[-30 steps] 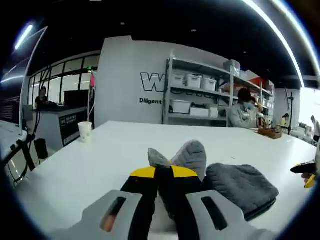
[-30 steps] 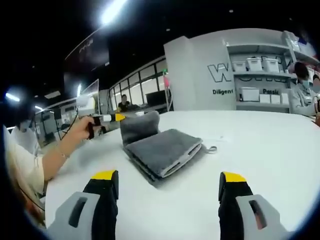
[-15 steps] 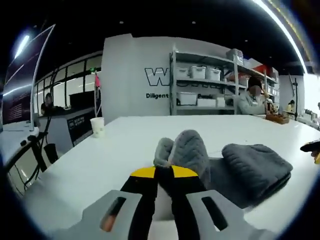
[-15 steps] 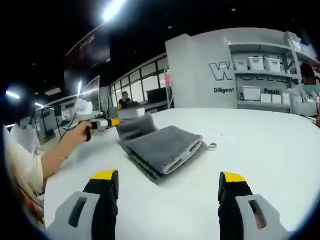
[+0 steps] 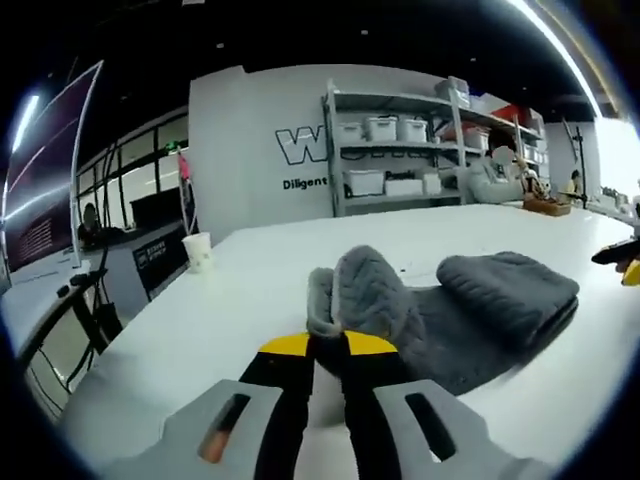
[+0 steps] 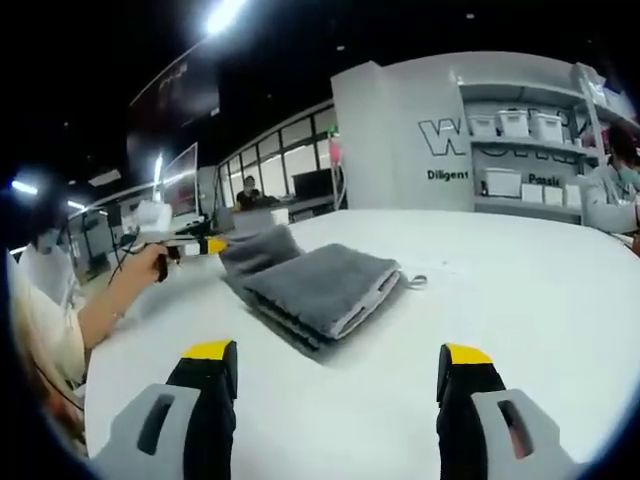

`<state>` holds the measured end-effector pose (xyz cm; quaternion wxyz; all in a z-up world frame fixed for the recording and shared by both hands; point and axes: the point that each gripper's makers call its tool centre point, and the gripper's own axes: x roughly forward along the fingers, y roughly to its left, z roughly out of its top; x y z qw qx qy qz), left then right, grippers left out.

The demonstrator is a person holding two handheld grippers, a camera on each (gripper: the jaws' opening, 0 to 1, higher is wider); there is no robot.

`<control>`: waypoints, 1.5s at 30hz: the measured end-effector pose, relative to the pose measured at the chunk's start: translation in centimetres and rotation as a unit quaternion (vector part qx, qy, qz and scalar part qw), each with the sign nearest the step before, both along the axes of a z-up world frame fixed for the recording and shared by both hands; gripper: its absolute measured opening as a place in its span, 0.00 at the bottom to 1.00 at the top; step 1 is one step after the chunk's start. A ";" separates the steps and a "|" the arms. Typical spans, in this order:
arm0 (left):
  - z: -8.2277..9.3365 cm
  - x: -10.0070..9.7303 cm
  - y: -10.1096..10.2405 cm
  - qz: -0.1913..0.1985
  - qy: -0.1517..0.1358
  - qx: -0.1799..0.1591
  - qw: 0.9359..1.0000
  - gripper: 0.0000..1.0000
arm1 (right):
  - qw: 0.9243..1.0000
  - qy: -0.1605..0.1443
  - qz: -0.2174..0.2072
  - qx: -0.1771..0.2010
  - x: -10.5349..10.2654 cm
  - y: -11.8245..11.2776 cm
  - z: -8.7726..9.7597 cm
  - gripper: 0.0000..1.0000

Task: Open the folded towel by lifting each exposed corner and separating the folded layers until the towel lies flat within the target outline without major curled edges

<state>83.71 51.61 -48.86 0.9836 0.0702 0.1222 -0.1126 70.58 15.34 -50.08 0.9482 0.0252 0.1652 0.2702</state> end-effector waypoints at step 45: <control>-3.2 -1.3 0.3 -0.039 0.082 -0.061 0.994 0.79 | 0.999 0.032 0.011 -0.043 0.1 0.5 -2.7 0.82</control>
